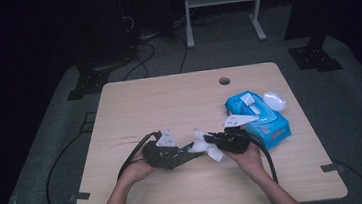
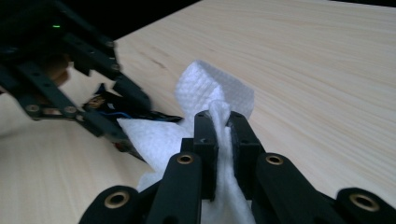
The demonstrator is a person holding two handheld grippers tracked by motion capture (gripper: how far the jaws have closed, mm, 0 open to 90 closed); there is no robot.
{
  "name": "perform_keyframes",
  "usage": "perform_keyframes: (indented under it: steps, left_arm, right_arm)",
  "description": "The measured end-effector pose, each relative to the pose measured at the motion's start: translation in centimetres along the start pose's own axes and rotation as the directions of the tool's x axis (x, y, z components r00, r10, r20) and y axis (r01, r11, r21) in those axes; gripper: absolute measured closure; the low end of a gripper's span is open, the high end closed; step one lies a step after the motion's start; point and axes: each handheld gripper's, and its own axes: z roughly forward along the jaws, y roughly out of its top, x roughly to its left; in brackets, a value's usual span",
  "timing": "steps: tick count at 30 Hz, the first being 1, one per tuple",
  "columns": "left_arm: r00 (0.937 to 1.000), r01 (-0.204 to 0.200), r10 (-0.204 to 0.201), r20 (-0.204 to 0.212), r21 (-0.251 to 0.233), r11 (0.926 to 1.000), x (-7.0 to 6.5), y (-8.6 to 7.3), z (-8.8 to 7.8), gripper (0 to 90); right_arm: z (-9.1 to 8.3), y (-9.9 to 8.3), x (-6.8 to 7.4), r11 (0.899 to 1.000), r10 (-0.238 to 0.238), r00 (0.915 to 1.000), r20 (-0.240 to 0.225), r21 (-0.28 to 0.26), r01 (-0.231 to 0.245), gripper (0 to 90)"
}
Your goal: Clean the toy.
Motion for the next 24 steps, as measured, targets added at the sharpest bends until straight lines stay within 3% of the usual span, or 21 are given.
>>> perform_keyframes:
  steps: [3, 6, 8, 13, 20, 23, 24]
  left_arm:
    - [1.0, 0.001, -0.001, 0.001, 0.004, 1.0, 0.0, 0.1, 0.0, 59.0]
    - [0.9999, 0.008, -0.008, 0.015, -0.003, 1.0, 0.0, 0.5, 0.1, 54.9]
    - [0.9998, 0.002, -0.002, 0.018, 0.004, 1.0, 0.0, 0.9, 0.3, 52.6]
    - [0.9996, -0.01, 0.009, 0.028, 0.03, 0.9995, -0.1, 2.4, 1.4, 49.5]
    - [0.9994, -0.031, 0.029, 0.02, 0.136, 0.9903, -0.3, 3.9, 3.3, 47.6]
    - [0.9992, -0.04, 0.038, 0.013, 0.183, 0.9822, -0.4, 4.4, 4.1, 47.2]
    - [0.9991, -0.042, 0.041, 0.012, 0.187, 0.9814, -0.4, 4.5, 4.2, 51.0]
  right_arm:
    - [0.8, -0.2, 0.7, 0.999, -0.037, 0.9993, 0.004, 0.032, 0.037, 83.3]
    - [1.1, -1.3, -0.2, 0.996, -0.02, 0.999, 0.04, 0.088, 0.016, 83.3]
    - [0.5, -1.6, -0.9, 0.997, 0.01, 0.9991, 0.042, 0.079, -0.014, 83.3]
    - [-0.7, -1.3, -1.3, 0.998, 0.016, 0.9985, 0.052, 0.053, -0.018, 83.3]
    - [-1.1, -1.5, -1.7, 0.999, 0.031, 0.998, 0.055, 0.043, -0.034, 83.2]
    - [-1.2, -1.5, -1.7, 0.998, 0.039, 0.9981, 0.048, 0.039, -0.041, 83.3]
    - [-1.1, -1.5, -1.7, 0.998, 0.036, 0.9983, 0.045, 0.04, -0.038, 83.3]
